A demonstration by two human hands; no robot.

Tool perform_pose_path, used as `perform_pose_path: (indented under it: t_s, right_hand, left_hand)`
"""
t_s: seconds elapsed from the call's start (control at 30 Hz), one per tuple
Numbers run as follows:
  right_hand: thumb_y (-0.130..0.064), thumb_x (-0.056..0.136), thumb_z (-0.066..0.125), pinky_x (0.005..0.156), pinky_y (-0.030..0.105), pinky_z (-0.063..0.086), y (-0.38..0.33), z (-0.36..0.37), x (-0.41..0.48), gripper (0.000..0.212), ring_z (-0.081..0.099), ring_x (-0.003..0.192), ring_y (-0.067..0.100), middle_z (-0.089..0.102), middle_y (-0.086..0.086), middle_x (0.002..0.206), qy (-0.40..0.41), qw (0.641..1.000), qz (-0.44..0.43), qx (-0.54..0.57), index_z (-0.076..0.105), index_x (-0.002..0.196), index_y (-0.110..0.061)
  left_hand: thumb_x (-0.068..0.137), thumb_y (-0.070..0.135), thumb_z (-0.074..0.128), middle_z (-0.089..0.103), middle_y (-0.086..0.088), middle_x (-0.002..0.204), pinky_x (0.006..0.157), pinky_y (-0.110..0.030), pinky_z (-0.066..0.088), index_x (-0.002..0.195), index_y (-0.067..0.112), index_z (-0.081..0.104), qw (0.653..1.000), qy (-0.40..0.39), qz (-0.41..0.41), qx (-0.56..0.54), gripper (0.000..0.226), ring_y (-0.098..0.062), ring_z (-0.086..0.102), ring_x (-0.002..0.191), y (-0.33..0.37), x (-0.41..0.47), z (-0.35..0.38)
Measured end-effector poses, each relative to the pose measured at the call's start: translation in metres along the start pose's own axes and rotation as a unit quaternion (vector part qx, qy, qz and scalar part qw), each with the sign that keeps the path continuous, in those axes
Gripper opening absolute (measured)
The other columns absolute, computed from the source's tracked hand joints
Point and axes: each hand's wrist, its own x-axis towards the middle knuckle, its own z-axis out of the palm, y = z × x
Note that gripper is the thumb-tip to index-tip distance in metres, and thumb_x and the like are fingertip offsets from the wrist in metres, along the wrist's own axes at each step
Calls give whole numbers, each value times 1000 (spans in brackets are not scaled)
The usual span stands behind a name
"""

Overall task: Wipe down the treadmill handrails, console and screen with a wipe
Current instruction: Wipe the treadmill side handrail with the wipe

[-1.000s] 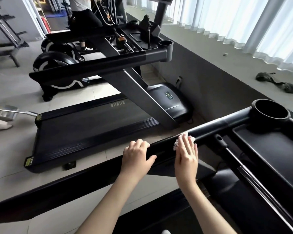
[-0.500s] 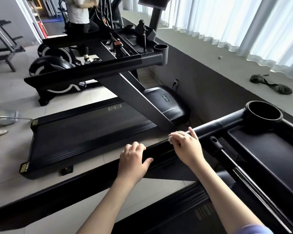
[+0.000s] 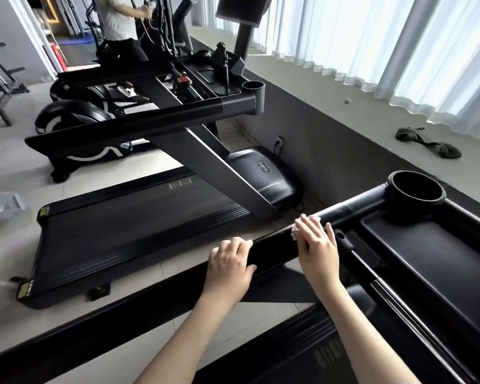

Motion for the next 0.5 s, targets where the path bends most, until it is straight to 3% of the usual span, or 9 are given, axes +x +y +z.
perform_pose_path:
  t_s: [0.17,0.27,0.43,0.5]
  right_hand:
    - [-22,97,39,115,32,20,-30,16,-38,40,42,135,25,55,9,137,4,999,-2,44,64,123,-6]
    - [-22,98,39,115,33,19,-16,12,-35,39,37,136,18,55,6,138,1,999,-30,40,64,124,-9]
    - [-25,95,39,113,37,23,-7,10,-10,41,47,129,22,62,9,129,50,997,55,32,69,116,-6]
    - [-22,94,41,112,38,26,-15,13,-14,38,51,126,23,64,8,125,34,999,6,36,71,111,-6]
  left_hand:
    - [93,37,56,45,7,131,99,-31,30,139,23,44,1000,4,-10,-5,49,-18,42,122,1,1,4]
    - [93,36,56,46,5,131,99,-31,29,138,22,45,1000,10,-20,-17,49,-19,42,123,3,1,3]
    - [94,38,53,44,8,132,100,-29,28,140,24,42,1000,9,-24,-5,49,-17,40,124,1,0,4]
    - [94,38,53,45,7,131,100,-30,28,139,24,43,1000,5,-26,-7,48,-17,41,123,2,0,5]
